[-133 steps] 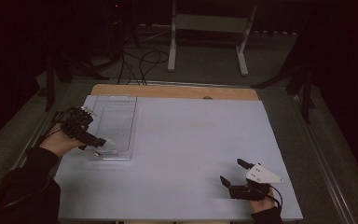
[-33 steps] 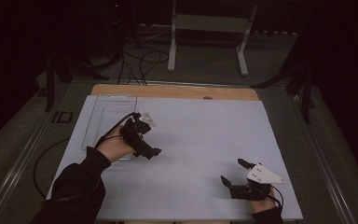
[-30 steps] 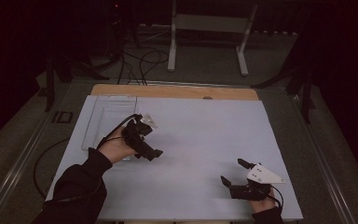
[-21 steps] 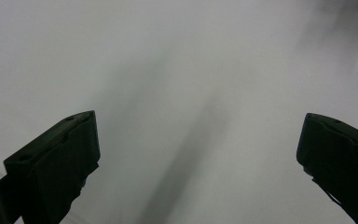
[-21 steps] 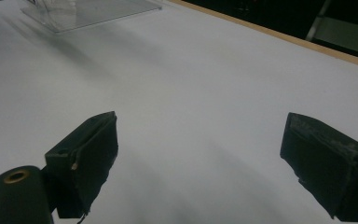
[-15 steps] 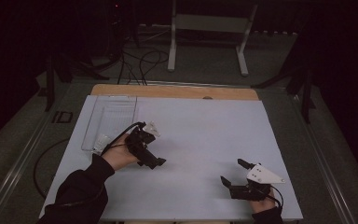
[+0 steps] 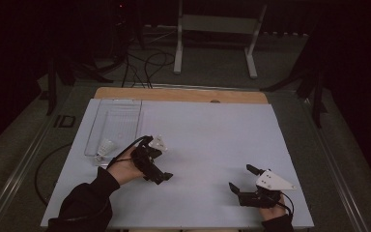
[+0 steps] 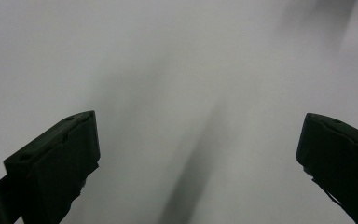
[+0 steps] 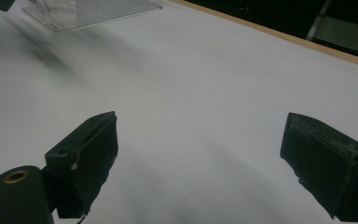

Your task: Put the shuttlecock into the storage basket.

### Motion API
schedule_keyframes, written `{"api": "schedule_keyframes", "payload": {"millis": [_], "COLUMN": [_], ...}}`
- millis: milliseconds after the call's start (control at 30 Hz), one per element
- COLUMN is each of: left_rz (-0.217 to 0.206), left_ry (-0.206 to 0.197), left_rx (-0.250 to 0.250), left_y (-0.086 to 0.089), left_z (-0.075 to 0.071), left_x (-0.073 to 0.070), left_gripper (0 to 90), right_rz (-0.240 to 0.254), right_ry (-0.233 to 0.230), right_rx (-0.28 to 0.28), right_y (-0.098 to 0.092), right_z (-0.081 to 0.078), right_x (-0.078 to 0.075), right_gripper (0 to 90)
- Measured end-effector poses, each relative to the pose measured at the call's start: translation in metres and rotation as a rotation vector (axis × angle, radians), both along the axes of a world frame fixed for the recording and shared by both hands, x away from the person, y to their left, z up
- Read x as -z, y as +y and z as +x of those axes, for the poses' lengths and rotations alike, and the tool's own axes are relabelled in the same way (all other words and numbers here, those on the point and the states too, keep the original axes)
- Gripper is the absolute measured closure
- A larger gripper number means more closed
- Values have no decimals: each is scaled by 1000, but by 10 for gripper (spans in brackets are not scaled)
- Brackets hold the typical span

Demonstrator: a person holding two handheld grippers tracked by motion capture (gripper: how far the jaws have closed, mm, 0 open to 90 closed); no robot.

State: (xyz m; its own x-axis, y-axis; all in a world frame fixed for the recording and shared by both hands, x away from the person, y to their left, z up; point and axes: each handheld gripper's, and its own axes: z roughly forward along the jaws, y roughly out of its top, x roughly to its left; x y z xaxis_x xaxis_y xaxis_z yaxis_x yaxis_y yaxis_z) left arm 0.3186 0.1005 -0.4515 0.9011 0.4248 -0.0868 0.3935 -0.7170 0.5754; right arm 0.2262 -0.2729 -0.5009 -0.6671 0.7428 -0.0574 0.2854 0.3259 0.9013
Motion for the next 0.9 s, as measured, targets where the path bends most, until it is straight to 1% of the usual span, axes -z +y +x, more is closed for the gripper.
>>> {"api": "schedule_keyframes", "payload": {"millis": [100, 167, 267, 433, 467, 533, 667, 900], "left_rz": [5, -5, 1, -20, -18, -28, -37, -52], "left_ry": [-4, 3, -3, 12, 11, 17, 16, 28], "left_rx": [0, 1, 0, -1, 2, -8, -8, -19], "left_y": [2, 4, 6, 12, 13, 16, 23, 34], "left_z": [-4, -6, -11, -16, -17, -19, -23, -31], "left_x": [3, 5, 10, 16, 17, 20, 23, 30], "left_gripper": [1, 1, 1, 1, 1, 1, 1, 1], "right_rz": [-3, -4, -5, -6, -6, -7, -8, -11], "right_ry": [-1, 0, 1, 1, 0, 2, 0, 5], "right_rx": [-2, -2, -2, -2, -3, -4, -3, -5], "right_y": [0, 0, 1, 1, 1, 1, 1, 1], "right_z": [0, 0, 0, 0, 0, 0, 0, 0], "right_x": [0, 0, 0, 0, 0, 1, 0, 1], "right_gripper": [113, 113, 113, 113, 113, 113, 113, 113]}}
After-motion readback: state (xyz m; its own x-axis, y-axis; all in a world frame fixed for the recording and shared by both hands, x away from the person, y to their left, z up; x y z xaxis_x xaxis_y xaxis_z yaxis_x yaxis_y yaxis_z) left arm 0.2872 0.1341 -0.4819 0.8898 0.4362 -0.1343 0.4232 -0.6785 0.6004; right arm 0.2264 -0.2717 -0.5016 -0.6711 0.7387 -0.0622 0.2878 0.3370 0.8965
